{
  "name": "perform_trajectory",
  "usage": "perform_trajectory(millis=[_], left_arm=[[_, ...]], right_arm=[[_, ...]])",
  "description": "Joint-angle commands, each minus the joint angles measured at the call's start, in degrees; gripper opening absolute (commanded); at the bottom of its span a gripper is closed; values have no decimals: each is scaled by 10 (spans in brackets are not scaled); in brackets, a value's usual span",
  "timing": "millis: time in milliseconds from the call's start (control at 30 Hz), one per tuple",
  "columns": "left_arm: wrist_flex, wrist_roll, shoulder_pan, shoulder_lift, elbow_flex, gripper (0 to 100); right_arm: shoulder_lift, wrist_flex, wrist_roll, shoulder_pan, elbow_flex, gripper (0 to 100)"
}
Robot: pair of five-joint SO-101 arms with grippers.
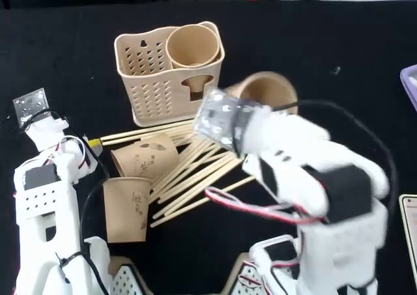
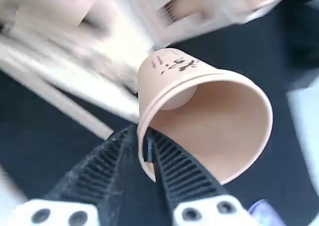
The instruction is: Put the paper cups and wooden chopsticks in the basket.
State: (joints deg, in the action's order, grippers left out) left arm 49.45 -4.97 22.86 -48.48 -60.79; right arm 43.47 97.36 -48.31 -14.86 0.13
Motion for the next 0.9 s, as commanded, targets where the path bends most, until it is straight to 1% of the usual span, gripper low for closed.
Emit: perform_trajectory(millis=[0,67,167,233,300,433,567,867], left_arm=[[-9,-7,7,-12,3,264],[-9,-7,7,-12,3,264],[-10,-7,6,-13,-1,264],[-18,-7,5,-18,-8,264],[-30,-7,5,-18,-15,264],[-35,-7,5,-14,-15,264],[-35,-7,5,-14,-15,264],[-33,-7,4,-18,-15,264]], right_arm=[[6,-87,52,3,-86,11],[2,-167,74,3,-73,11],[-30,-271,80,3,-35,11],[-68,-310,78,2,-27,11],[-110,-329,77,-7,-35,11],[-196,-326,81,-31,-98,11],[-280,-288,78,-55,-168,11],[-452,-226,77,-54,-328,11]])
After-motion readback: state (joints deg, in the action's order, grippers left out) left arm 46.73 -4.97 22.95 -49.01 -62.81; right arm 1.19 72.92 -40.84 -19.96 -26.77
